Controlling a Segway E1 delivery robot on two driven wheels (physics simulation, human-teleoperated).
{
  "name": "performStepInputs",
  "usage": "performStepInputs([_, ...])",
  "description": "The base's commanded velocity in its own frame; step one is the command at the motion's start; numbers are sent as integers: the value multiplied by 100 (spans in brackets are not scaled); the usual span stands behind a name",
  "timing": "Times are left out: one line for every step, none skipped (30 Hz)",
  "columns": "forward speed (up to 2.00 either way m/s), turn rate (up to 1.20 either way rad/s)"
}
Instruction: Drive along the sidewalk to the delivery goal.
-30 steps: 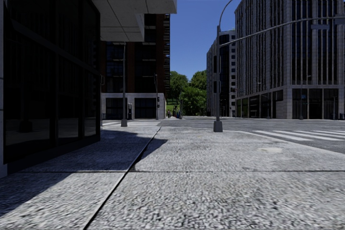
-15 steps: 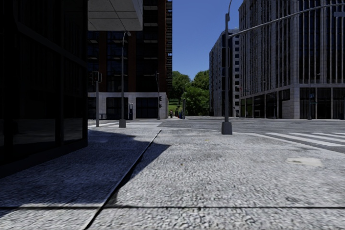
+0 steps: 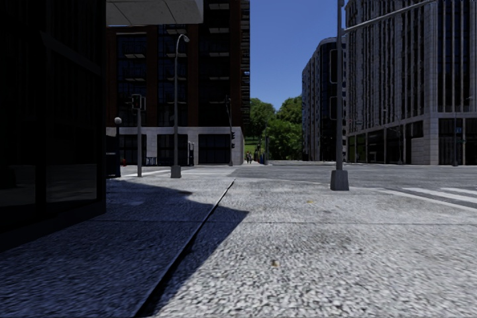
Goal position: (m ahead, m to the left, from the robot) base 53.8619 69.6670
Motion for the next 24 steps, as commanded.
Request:
performStepInputs([200, 23])
performStepInputs([200, 23])
performStepInputs([200, 23])
performStepInputs([200, 23])
performStepInputs([200, 23])
performStepInputs([200, 23])
performStepInputs([200, 23])
performStepInputs([200, 23])
performStepInputs([200, 23])
performStepInputs([200, 23])
performStepInputs([200, 23])
performStepInputs([200, 23])
performStepInputs([200, 23])
performStepInputs([200, 23])
performStepInputs([200, 23])
performStepInputs([200, 23])
performStepInputs([200, 23])
performStepInputs([200, 23])
performStepInputs([200, 23])
performStepInputs([200, 23])
performStepInputs([200, 23])
performStepInputs([200, 23])
performStepInputs([200, 23])
performStepInputs([200, 23])
